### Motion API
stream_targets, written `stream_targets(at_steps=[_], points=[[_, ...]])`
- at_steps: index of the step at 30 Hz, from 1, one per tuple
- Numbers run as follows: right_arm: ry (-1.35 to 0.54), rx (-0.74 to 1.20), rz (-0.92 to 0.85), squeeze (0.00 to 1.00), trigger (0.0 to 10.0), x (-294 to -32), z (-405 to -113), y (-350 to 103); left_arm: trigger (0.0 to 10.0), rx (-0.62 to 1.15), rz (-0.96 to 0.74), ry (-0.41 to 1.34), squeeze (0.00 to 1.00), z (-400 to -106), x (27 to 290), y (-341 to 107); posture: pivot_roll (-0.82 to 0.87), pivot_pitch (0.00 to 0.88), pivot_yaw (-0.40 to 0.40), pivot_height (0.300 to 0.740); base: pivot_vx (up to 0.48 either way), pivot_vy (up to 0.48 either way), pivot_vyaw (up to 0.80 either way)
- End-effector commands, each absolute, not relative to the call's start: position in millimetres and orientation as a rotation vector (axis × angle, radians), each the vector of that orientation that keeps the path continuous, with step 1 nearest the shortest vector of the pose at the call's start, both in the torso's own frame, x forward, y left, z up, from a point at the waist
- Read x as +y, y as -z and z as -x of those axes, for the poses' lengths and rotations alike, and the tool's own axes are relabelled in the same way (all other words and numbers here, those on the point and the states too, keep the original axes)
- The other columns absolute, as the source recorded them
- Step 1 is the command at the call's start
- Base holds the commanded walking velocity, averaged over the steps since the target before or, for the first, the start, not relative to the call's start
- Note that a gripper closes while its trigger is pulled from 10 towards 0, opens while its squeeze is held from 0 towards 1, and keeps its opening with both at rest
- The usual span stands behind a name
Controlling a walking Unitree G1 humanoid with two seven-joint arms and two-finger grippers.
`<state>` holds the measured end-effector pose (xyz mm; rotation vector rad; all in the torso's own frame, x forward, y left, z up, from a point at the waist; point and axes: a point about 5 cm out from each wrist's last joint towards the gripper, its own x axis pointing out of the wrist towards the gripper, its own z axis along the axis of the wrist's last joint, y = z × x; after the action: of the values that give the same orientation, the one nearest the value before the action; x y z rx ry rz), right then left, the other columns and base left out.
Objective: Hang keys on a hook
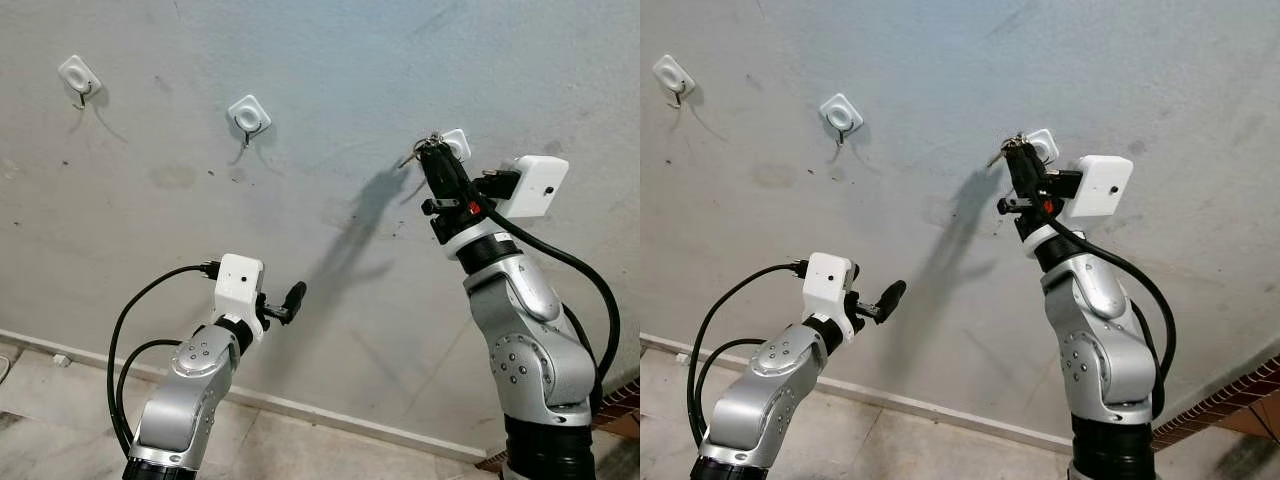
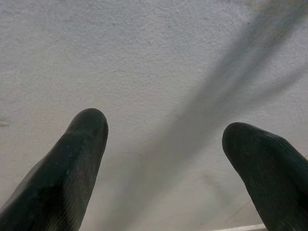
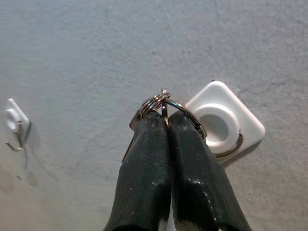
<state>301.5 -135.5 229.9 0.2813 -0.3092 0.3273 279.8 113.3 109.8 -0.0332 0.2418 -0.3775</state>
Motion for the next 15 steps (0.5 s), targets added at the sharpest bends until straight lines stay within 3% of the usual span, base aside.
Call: stream_targets(at_steps=[1, 15], points=[[-0.322, -0.35, -0.271, 0.0, 10.0, -139.6, -302.8, -238.3, 10.0, 0.235, 0.023, 0.388, 0.0, -280.7, 111.0, -112.6, 0.13, 0.0, -0.086, 0.74, 0.0, 0.0, 0.0], [-0.265, -0.322, -0.249, 0.0, 10.0, -155.2, -298.9, -226.1, 10.0, 0.238, 0.024, 0.393, 0.0, -280.3, 110.5, -112.4, 0.13, 0.0, -0.082, 0.74, 0.0, 0.0, 0.0]])
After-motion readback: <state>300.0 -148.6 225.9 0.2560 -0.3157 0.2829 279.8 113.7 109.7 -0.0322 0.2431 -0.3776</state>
